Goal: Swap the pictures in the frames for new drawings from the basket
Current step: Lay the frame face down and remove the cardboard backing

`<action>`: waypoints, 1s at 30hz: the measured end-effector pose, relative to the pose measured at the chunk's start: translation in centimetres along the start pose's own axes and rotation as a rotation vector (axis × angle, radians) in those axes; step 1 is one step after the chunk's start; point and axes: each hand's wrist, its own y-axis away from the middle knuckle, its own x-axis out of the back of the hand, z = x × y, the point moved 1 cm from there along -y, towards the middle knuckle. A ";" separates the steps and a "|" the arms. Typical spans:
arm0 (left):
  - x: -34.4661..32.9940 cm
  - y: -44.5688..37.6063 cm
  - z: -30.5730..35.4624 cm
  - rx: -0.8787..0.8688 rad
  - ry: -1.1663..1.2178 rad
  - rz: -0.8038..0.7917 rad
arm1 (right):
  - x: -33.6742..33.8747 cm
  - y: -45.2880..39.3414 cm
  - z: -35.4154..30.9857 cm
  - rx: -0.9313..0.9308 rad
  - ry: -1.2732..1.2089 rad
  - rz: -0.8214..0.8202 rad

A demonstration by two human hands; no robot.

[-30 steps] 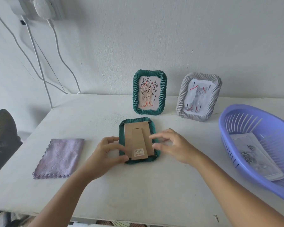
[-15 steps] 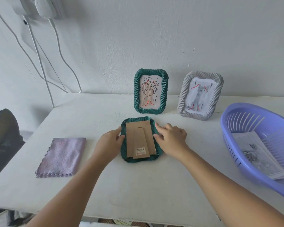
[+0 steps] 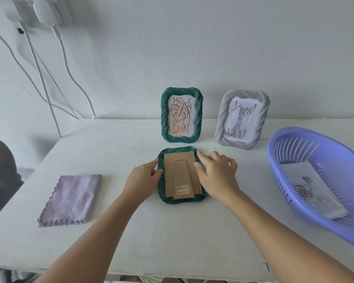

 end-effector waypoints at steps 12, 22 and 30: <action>-0.4 0.1 -0.5 -0.008 0.032 0.036 | -0.2 0.3 -5.2 0.068 0.174 -0.168; -0.5 0.1 -0.4 0.008 0.029 0.048 | -0.1 0.0 -5.3 0.007 0.074 -0.083; -0.4 0.2 -0.2 0.015 0.045 0.048 | -0.1 0.0 -5.4 0.017 0.085 -0.080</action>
